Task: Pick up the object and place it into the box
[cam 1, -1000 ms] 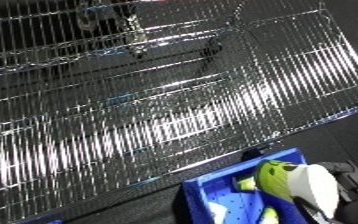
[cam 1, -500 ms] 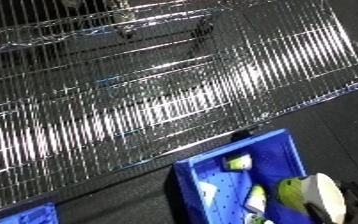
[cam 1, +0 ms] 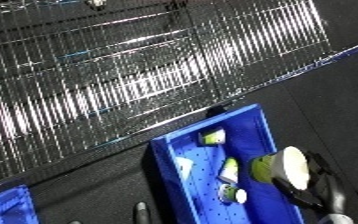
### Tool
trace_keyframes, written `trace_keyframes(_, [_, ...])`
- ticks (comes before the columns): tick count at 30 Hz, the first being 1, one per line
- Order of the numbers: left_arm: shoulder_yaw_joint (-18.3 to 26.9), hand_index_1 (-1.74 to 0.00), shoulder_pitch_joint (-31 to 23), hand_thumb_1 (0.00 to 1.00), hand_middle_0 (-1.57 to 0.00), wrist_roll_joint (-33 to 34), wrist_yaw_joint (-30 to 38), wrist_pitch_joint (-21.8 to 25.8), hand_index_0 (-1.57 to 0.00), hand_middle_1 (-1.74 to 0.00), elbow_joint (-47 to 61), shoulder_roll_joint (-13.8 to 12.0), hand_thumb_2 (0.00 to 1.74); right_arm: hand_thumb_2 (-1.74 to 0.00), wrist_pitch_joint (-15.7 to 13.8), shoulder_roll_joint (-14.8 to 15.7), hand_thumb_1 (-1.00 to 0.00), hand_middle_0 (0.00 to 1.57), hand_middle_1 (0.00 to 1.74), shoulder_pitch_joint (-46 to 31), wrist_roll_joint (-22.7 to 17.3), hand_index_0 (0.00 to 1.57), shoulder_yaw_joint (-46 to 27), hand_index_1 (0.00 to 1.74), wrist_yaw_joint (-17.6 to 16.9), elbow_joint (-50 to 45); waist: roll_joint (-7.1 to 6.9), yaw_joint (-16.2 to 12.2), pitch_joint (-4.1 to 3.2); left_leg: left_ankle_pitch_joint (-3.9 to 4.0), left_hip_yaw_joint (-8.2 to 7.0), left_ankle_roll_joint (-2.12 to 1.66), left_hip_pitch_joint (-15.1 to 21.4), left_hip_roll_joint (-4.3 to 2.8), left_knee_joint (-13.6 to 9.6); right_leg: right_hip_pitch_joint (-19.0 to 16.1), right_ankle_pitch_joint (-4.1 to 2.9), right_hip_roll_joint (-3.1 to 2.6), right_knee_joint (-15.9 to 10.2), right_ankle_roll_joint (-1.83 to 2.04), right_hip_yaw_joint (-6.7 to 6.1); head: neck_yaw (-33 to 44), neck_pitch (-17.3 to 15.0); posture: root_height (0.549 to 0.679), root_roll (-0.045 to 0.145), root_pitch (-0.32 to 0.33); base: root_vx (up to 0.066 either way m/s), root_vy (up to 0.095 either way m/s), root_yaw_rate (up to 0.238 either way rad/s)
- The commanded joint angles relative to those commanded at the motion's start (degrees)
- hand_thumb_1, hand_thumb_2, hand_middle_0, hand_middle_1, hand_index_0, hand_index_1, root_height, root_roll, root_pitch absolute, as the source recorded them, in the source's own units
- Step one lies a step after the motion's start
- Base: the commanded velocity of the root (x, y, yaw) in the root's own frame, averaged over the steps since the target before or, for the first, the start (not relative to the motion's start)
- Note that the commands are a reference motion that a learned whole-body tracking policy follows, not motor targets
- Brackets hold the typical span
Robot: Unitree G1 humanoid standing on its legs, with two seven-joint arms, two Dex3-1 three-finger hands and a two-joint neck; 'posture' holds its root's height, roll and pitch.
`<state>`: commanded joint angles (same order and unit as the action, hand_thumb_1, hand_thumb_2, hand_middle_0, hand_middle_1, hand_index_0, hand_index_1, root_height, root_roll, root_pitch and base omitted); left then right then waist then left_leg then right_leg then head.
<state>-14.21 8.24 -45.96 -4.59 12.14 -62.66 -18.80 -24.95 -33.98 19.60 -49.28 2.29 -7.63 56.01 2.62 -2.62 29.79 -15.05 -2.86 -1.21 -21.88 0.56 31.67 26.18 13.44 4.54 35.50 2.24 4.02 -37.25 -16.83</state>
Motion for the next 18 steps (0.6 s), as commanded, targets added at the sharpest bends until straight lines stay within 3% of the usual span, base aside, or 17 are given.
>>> trace_keyframes(11, [0.23, 0.0, 0.05, 0.0, 0.0, 0.36, -0.59, -0.28, 0.0, 0.0, -0.58, 0.05, 0.0, 0.0, 0.17, 0.6, 0.0, 0.0, 0.0, 0.03, 1.1, 0.0, -0.02, 0.0, 1.69, 0.02, 0.2, 0.15, 0.0, 0.28, 0.2, -0.12, 0.61, 0.19, -0.38, -0.44, 0.1, -0.01, 0.04, 0.01, 0.0, 0.57, -0.82, 0.651, 0.068, 0.063, 0.0, 0.001, 0.017])
trace_keyframes(15, [0.51, 0.0, -0.03, 0.0, 0.0, 0.8, -0.96, -0.37, 0.0, 0.0, -0.89, 0.0, 0.0, 0.0, 1.27, 1.22, 0.0, 0.0, 0.0, -0.04, -0.01, 0.0, 0.75, 0.0, 6.43, -0.6, 0.13, 0.29, 0.0, 0.32, 0.35, -0.19, 0.68, 0.3, -0.32, -0.57, 0.35, -0.08, 0.28, -0.12, 0.06, 2.07, -1.11, 0.651, 0.069, 0.061, 0.003, -0.007, 0.03])
trace_keyframes(18, [0.63, 0.0, -0.04, 0.0, 0.0, 1.54, -1.18, -0.62, 0.0, 0.0, -0.73, -0.29, 0.0, 0.0, 1.82, 1.54, 0.0, 0.0, 0.0, 0.0, 1.4, 0.0, 2.18, 0.0, 9.82, -1.61, -0.07, 0.53, 0.0, 0.33, 0.51, -0.26, 0.66, 0.31, -0.2, -0.66, 0.51, -0.08, 0.43, -0.16, 0.17, 5.3, -1.96, 0.651, 0.069, 0.059, 0.0, -0.028, 0.05])
